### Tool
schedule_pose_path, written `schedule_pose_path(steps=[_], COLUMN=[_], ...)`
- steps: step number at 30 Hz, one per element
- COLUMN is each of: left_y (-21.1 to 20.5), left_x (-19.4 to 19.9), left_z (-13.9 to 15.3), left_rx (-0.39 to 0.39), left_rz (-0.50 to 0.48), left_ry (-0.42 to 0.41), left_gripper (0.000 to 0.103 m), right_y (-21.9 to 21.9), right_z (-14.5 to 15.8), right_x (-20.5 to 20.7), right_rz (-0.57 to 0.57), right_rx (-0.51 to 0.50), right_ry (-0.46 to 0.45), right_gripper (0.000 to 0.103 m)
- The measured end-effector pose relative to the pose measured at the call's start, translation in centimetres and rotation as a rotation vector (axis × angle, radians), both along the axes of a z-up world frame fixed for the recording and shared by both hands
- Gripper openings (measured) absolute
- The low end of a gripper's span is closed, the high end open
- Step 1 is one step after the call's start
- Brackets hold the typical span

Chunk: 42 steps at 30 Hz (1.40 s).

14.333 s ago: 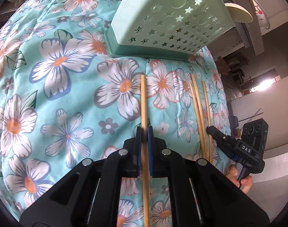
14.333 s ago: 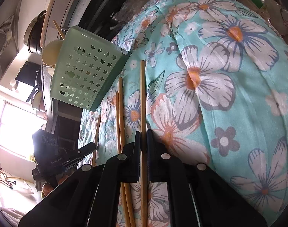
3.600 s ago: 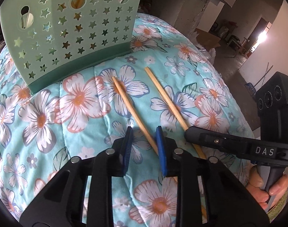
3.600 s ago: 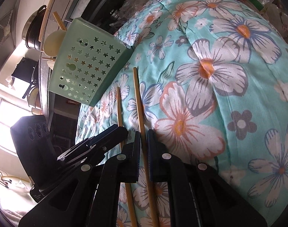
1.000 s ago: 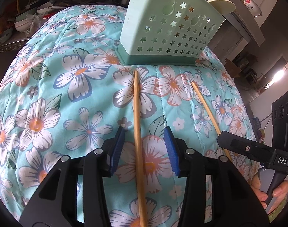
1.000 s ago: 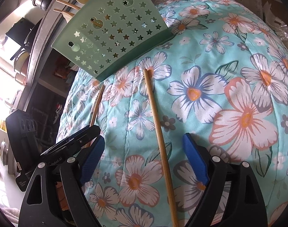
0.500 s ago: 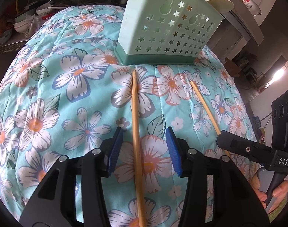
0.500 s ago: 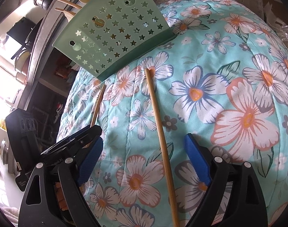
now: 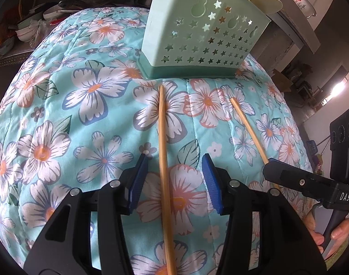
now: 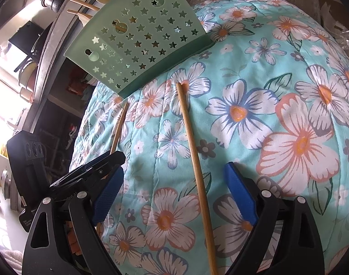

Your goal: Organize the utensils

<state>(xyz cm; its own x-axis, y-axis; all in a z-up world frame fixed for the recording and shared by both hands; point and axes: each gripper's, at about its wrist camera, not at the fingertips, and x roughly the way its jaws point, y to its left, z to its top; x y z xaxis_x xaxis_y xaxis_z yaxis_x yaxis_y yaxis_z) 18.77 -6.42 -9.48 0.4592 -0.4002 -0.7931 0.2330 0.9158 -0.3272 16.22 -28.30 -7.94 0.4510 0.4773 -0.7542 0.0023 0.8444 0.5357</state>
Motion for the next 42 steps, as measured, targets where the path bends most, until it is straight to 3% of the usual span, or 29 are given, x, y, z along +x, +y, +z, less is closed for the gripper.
schedule_pose_path(steps=[12,15,22,28,32,36,39,42], left_y=[1.1,1.8,1.5,-0.8,-2.3,-3.7,-4.4,-4.8], left_x=[0.4,0.7,2.3,4.3,6.0,7.4,7.9,7.9], left_z=[0.3,0.8,1.5,2.1,1.4,0.6,0.6,0.6], left_rx=[-0.048,-0.06,-0.027,0.072,0.132,0.213,0.257,0.286], left_rz=[0.008,0.015,0.001,-0.013,-0.019,-0.023,-0.015,-0.002], left_ry=[0.027,0.033,0.026,-0.015,-0.006,-0.029,-0.054,-0.071], left_gripper=[0.047,0.052,0.054,0.052,0.037,0.03,0.024,0.012], right_y=[0.0,0.0,-0.1,0.0,0.7,1.9,2.5,2.6], right_z=[0.4,0.7,1.3,1.9,2.0,1.5,1.1,0.9], right_x=[0.1,0.4,1.8,3.9,5.6,7.1,7.7,7.8], right_rz=[-0.012,-0.013,-0.011,-0.002,0.023,0.05,0.058,0.06], right_rx=[-0.006,-0.018,-0.081,-0.116,-0.173,-0.254,-0.308,-0.335], right_ry=[0.026,0.027,-0.014,-0.041,-0.06,-0.083,-0.093,-0.093], right_gripper=[0.087,0.087,0.086,0.07,0.058,0.049,0.038,0.018])
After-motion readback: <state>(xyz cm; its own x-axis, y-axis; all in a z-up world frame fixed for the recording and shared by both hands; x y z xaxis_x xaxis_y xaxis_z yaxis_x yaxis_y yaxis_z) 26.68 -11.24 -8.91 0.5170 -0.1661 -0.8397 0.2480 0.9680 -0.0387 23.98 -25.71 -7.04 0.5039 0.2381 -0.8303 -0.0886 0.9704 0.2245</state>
